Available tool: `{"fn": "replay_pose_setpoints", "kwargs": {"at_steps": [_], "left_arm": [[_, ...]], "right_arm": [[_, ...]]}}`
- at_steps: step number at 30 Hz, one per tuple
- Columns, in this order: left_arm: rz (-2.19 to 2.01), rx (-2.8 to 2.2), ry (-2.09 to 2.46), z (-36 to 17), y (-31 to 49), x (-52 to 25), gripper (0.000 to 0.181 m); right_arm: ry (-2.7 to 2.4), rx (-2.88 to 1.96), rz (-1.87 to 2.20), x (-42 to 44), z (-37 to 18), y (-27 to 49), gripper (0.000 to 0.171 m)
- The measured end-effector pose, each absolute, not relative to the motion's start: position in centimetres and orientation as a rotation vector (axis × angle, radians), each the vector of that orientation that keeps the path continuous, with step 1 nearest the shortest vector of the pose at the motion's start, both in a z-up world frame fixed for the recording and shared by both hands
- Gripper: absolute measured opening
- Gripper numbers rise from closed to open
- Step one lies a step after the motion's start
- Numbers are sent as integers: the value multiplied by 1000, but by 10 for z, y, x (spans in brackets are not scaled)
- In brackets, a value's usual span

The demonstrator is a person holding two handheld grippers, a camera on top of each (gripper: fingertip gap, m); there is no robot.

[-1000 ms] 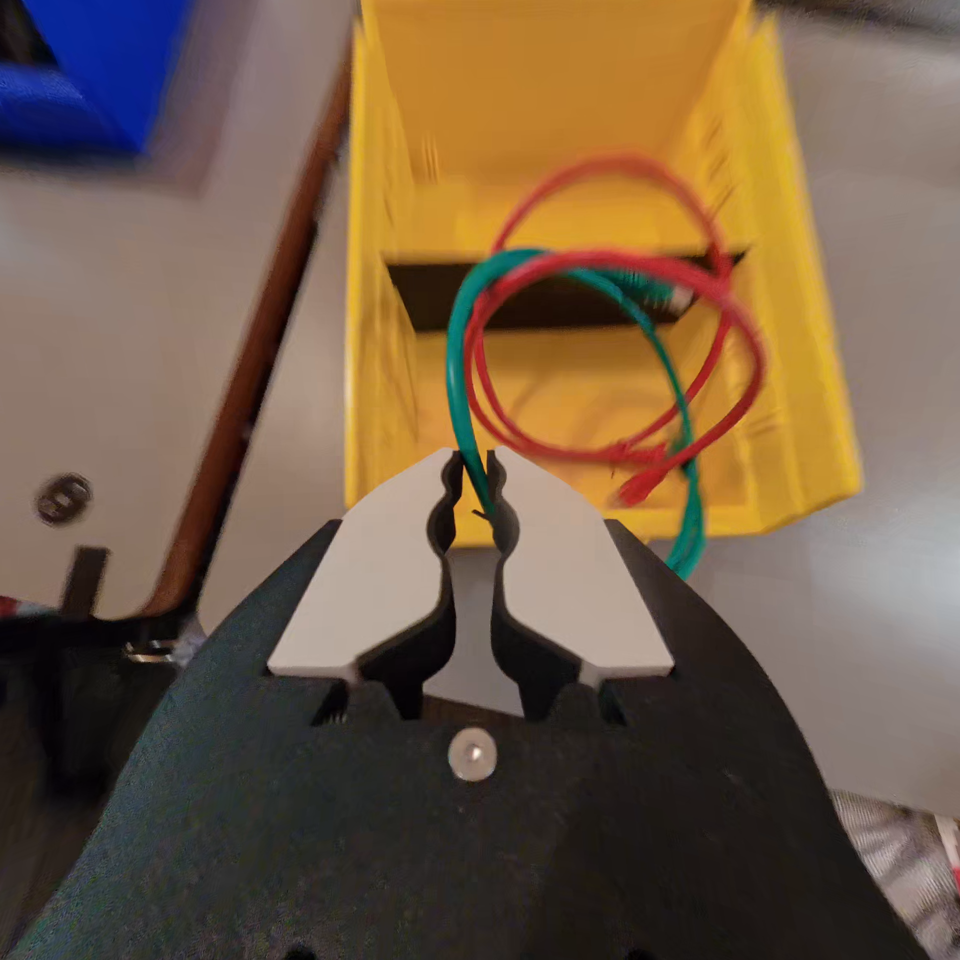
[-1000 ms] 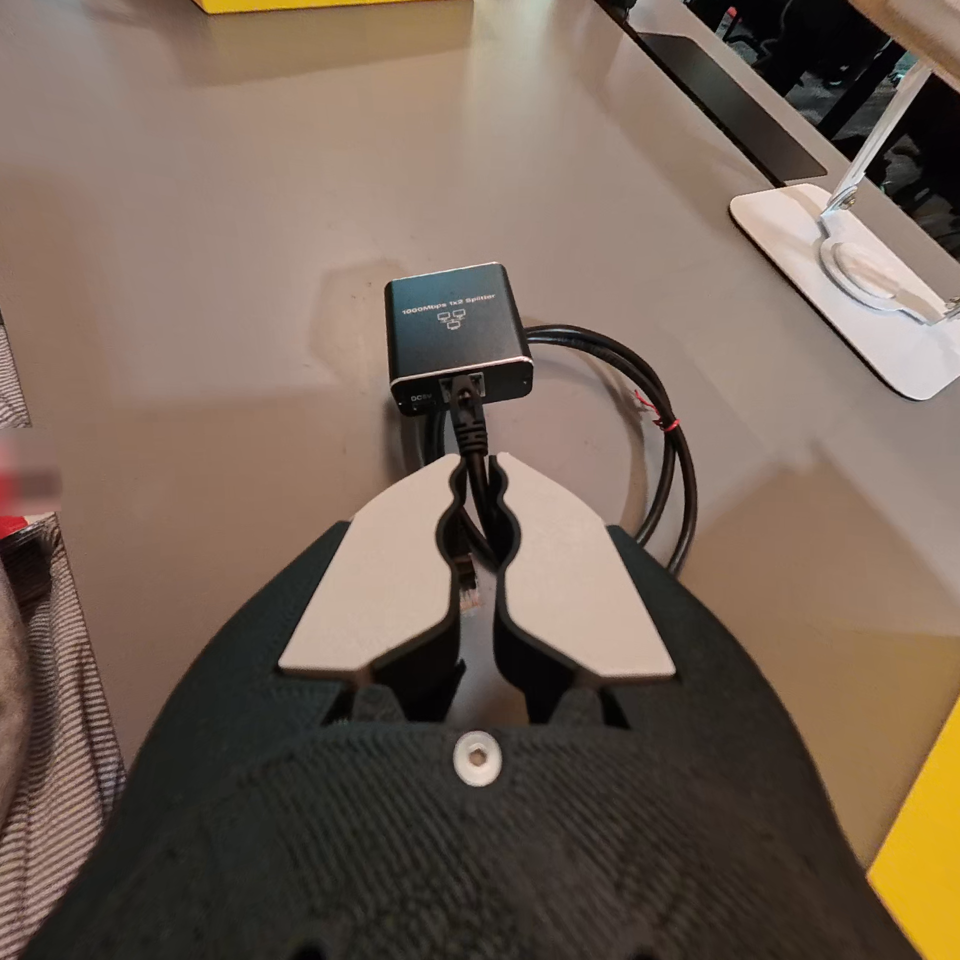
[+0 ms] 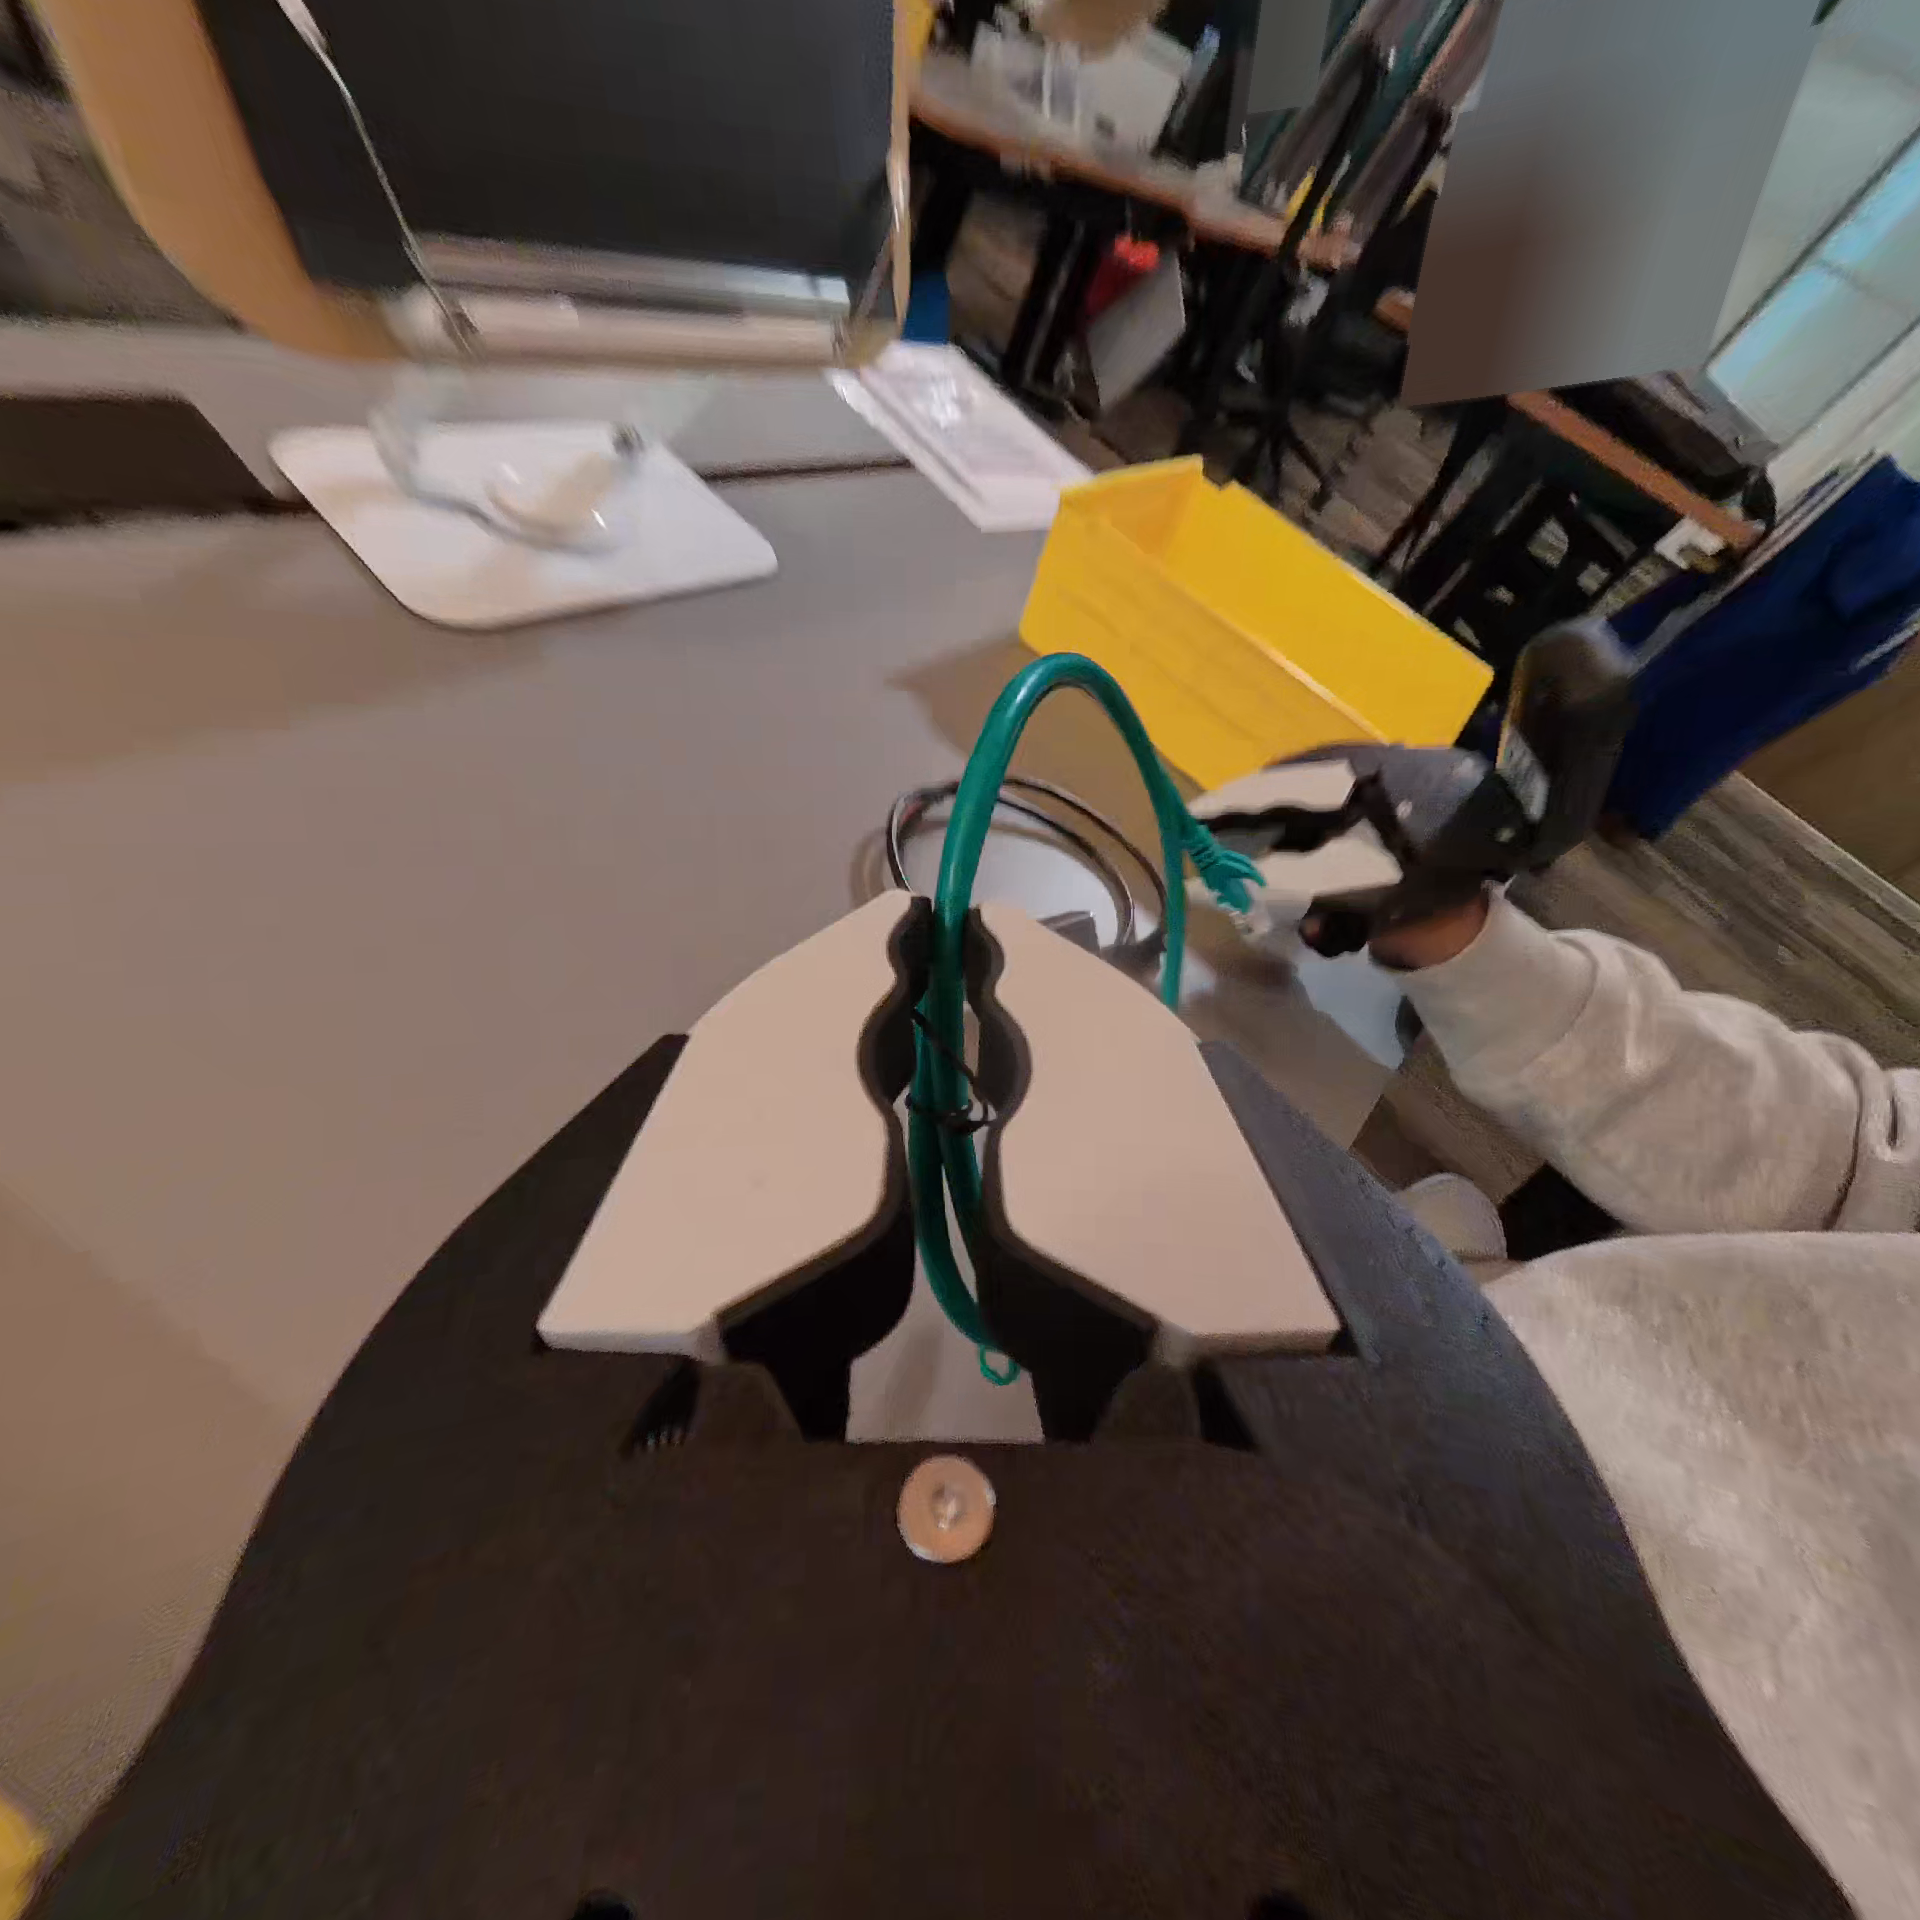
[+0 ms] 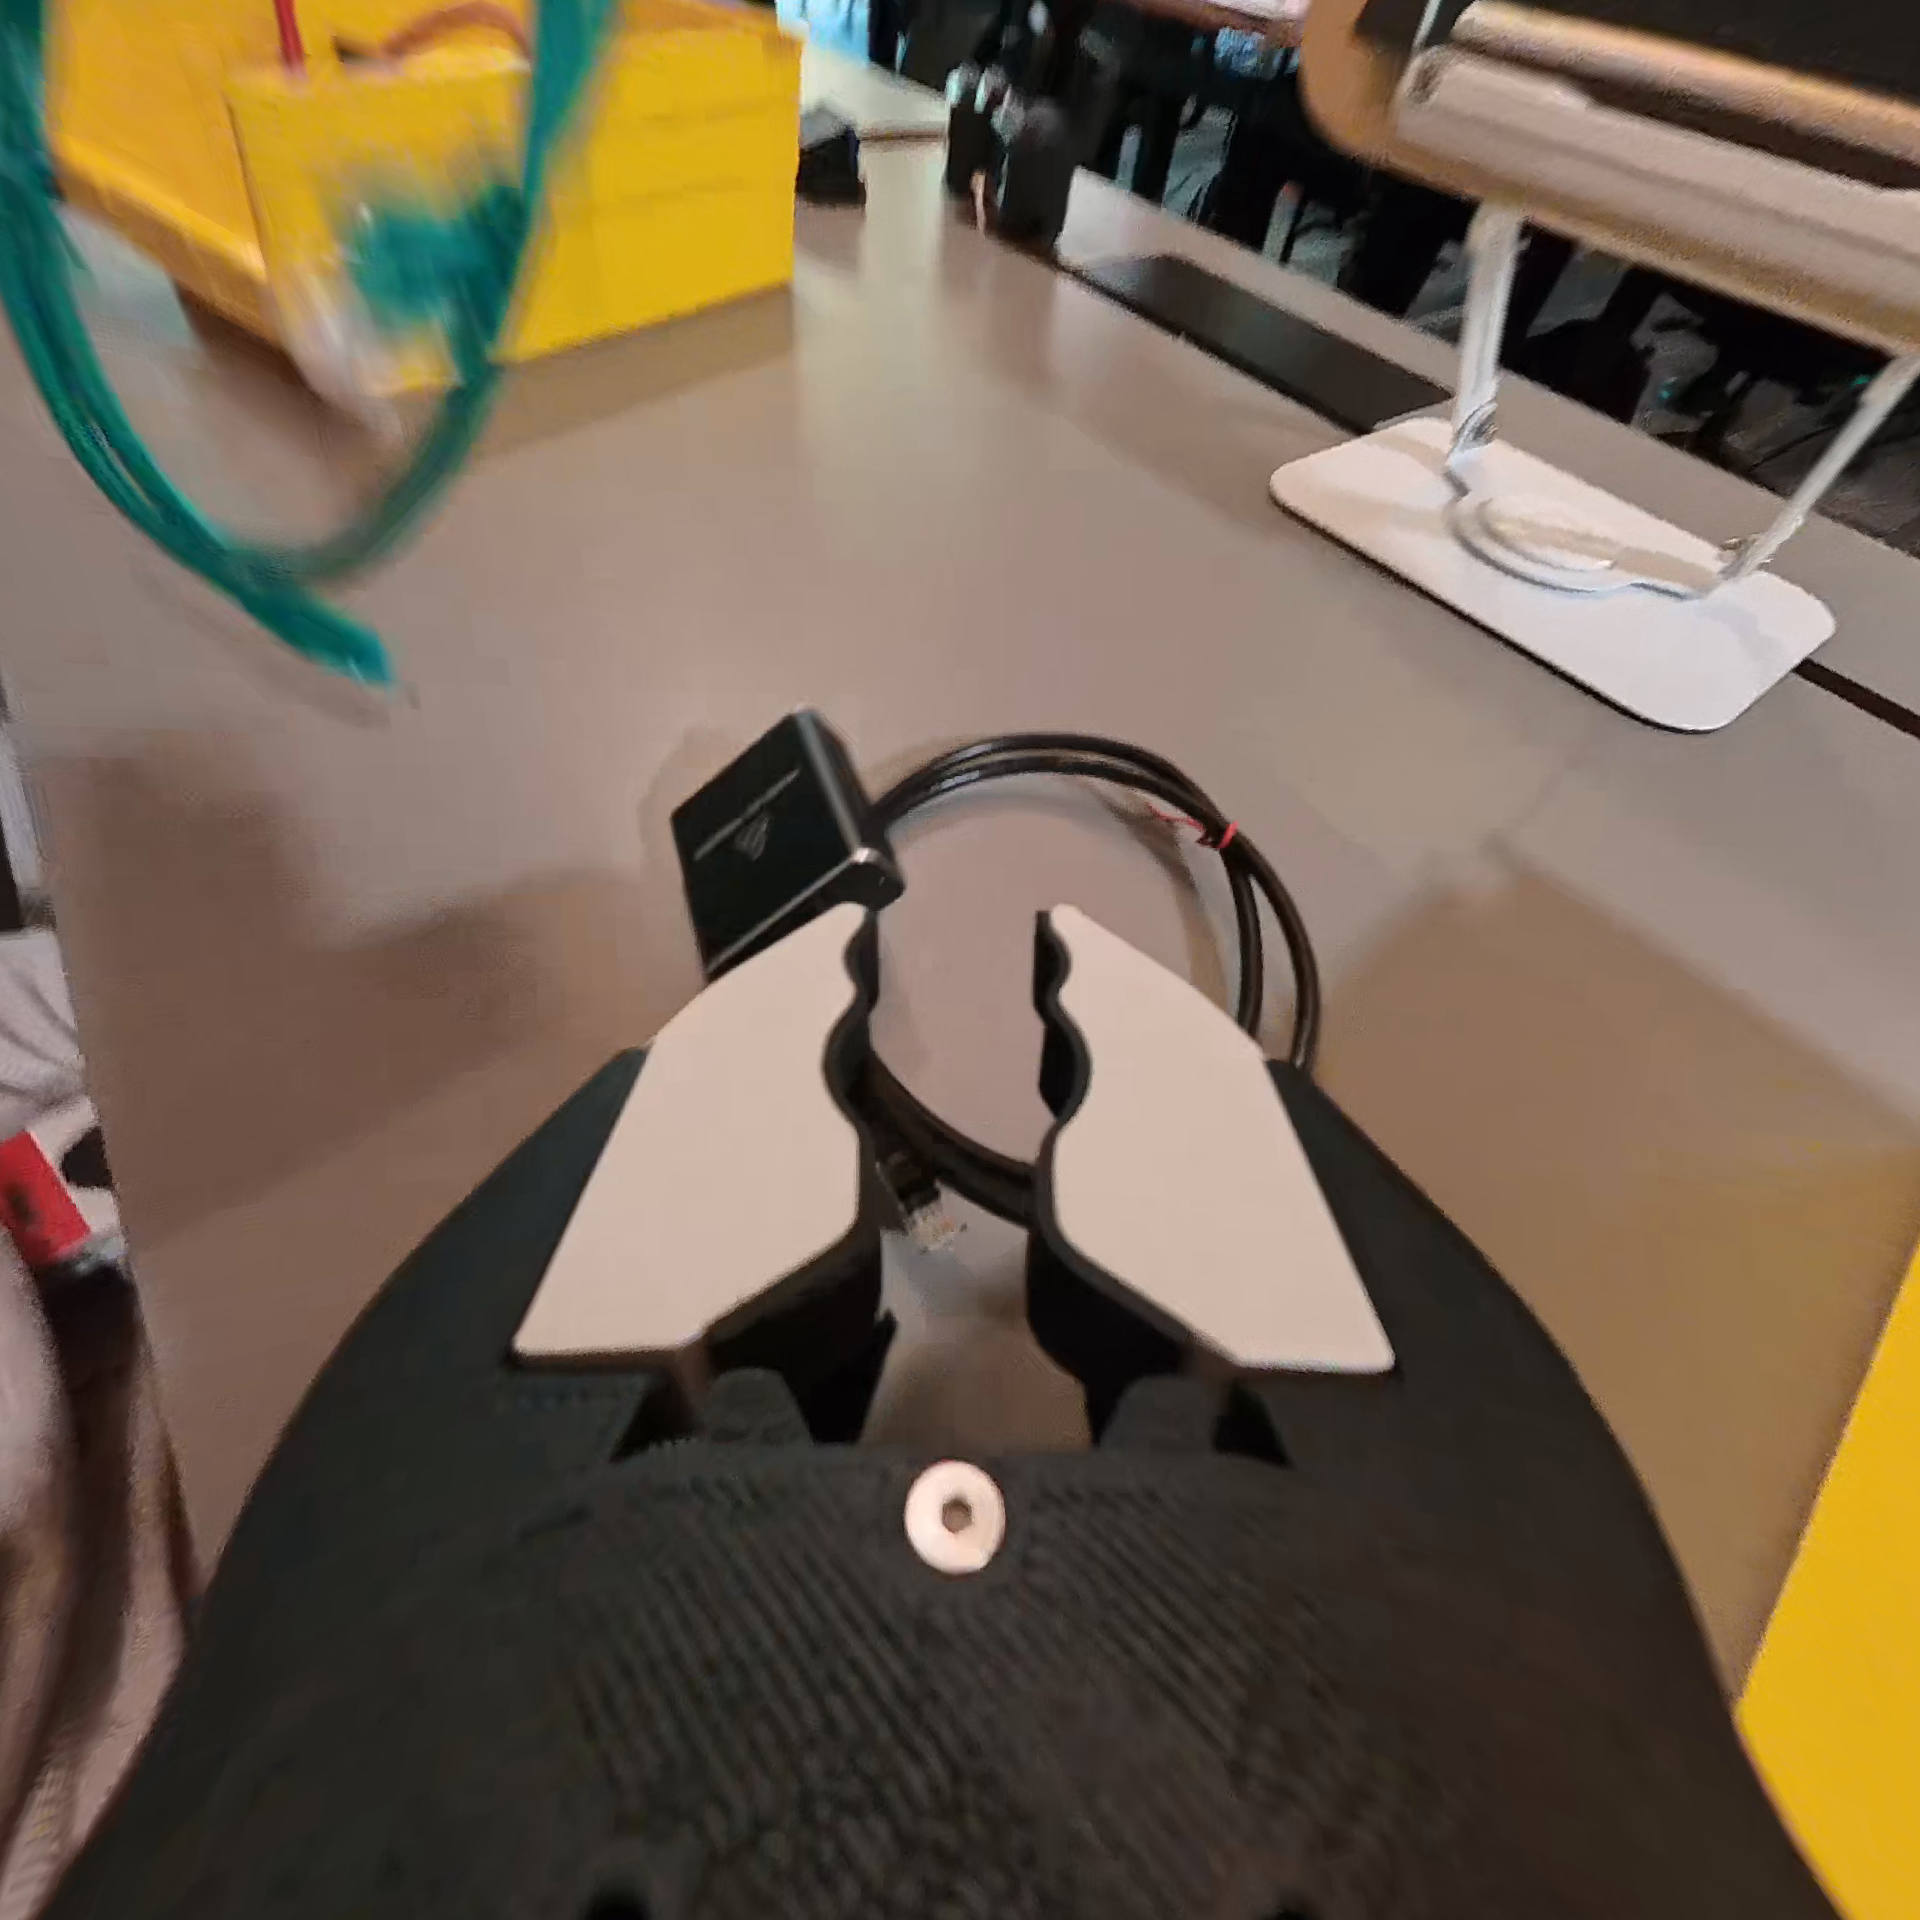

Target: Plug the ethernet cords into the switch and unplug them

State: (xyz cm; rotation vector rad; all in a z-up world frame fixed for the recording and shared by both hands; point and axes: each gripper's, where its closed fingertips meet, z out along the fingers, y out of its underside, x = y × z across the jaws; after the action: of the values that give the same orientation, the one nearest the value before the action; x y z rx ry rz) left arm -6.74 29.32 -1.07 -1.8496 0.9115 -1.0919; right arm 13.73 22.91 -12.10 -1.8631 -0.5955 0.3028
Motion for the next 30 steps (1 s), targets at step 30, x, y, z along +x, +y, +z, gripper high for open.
{"fn": "replay_pose_setpoints", "kwargs": {"at_steps": [30], "left_arm": [[-1490, -1773, 1035, -60, 255, -12, 5]], "right_arm": [[-391, -1748, 1096, 85, -97, 207, 12]]}}
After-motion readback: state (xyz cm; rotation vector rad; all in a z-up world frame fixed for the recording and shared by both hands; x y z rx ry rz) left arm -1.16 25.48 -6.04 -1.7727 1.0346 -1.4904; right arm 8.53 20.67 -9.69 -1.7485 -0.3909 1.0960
